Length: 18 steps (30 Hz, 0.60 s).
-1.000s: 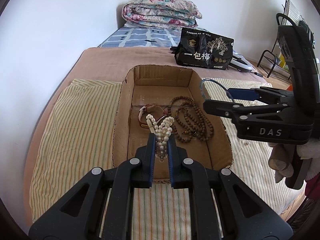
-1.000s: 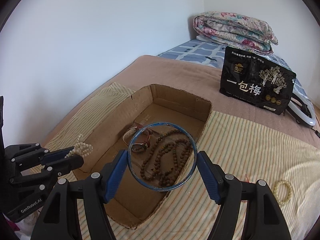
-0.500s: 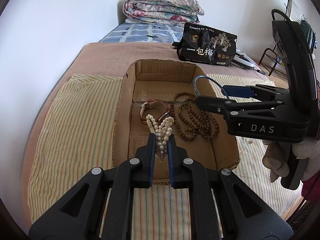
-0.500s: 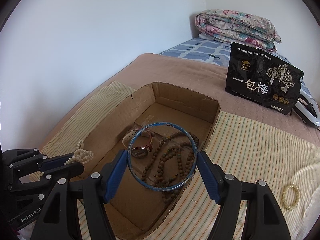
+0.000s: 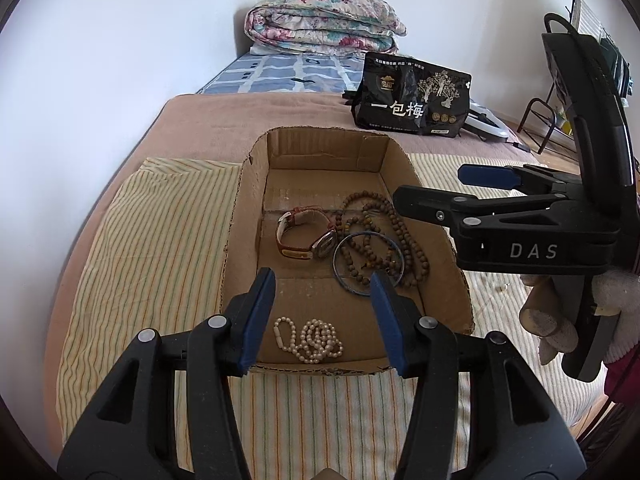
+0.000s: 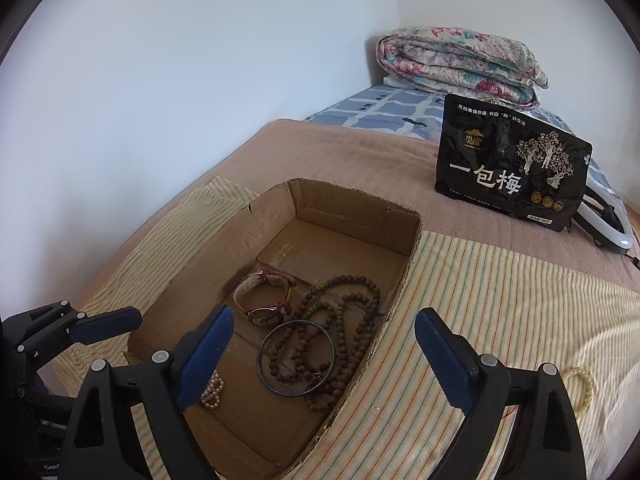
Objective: Organize jewelry
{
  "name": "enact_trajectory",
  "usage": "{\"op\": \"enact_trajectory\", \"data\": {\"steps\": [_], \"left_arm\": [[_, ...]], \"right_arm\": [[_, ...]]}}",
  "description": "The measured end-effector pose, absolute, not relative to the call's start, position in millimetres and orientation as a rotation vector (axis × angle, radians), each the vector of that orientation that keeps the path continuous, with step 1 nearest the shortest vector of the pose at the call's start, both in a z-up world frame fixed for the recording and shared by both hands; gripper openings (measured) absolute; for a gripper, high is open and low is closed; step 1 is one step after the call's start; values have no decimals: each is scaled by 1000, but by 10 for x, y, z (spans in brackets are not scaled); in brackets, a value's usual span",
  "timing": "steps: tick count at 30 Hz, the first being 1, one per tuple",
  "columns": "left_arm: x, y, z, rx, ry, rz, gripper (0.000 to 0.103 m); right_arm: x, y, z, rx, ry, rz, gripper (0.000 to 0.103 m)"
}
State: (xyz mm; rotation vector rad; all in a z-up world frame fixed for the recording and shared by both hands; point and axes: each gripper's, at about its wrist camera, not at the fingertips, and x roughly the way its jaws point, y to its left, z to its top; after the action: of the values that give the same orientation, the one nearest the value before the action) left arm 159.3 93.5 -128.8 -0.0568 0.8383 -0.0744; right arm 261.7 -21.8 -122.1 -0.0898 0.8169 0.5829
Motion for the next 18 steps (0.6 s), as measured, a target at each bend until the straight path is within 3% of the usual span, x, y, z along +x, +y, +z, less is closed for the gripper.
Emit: {"op": "enact_trajectory", "data": {"steps": [18], "left_arm": [[1512, 878, -1176, -44, 816, -74, 51]], "right_arm": [[2529, -309, -1100, -96, 794, 574, 93]]}}
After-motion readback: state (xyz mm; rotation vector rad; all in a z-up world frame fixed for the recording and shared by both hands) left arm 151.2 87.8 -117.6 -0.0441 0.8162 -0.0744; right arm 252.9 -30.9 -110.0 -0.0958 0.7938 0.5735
